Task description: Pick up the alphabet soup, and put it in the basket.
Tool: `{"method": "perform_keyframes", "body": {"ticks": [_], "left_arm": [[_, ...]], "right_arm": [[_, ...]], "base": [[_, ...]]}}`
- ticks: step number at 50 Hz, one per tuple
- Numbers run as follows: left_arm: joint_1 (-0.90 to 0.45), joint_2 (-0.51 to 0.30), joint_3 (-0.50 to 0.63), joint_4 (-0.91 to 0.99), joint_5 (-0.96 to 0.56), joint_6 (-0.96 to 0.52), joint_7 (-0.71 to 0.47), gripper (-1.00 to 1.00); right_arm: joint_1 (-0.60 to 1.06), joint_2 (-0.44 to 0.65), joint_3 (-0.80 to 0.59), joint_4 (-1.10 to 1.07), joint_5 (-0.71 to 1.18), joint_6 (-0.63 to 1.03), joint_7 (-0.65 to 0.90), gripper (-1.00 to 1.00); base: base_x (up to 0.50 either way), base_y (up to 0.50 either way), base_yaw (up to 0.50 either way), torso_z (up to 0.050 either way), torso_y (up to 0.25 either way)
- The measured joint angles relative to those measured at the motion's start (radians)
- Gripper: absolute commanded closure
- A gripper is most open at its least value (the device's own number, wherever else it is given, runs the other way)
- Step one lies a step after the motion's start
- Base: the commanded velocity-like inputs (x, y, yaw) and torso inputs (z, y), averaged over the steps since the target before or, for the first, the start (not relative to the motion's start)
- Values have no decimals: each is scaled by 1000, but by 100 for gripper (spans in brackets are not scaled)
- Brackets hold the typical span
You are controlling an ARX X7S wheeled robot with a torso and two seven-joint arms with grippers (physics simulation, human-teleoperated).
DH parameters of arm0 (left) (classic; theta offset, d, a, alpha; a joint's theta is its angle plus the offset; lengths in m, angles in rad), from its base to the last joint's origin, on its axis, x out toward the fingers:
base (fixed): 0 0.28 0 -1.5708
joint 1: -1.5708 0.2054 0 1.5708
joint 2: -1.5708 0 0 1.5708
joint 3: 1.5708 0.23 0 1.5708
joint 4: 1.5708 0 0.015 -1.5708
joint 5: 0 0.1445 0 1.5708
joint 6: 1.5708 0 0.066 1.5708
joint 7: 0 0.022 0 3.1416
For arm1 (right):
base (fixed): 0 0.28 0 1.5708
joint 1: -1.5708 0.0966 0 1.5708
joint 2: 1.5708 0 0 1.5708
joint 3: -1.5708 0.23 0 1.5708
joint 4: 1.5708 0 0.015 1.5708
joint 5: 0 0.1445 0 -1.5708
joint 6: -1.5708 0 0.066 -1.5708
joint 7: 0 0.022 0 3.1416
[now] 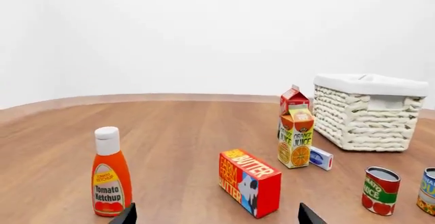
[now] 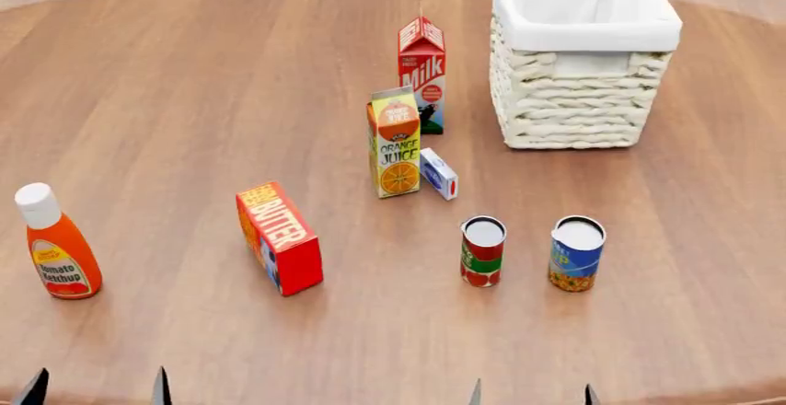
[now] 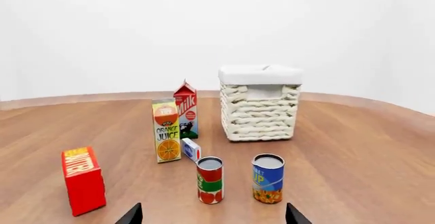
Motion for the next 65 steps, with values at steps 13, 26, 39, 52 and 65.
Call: {"method": "perform_keyframes", "body": {"ticks": [13,26,39,52,65], "left_arm": [[30,-12,-17,26,-43,99,-26,-100],[65,-23,-37,52,-86,213,-47,-100],[68,-41,-45,51,-162,257,-47,-100],[69,-55,-40,50,-187,272,-56,-100],[78,-68,-25,65,-189,277,-67,-100]], "right_arm": [[-33,16,1,-30,9,-96,29,-100],[-61,29,7,-48,15,-185,63,-100],[-57,40,9,-29,30,-228,87,-100],[-52,52,-4,-18,35,-239,100,-100],[-45,66,-20,-10,58,-230,97,-100]], "base": [[0,0,0,0,0],[0,0,0,0,0],[0,0,0,0,0],[0,0,0,0,0],[0,-94,0,0,0]]}}
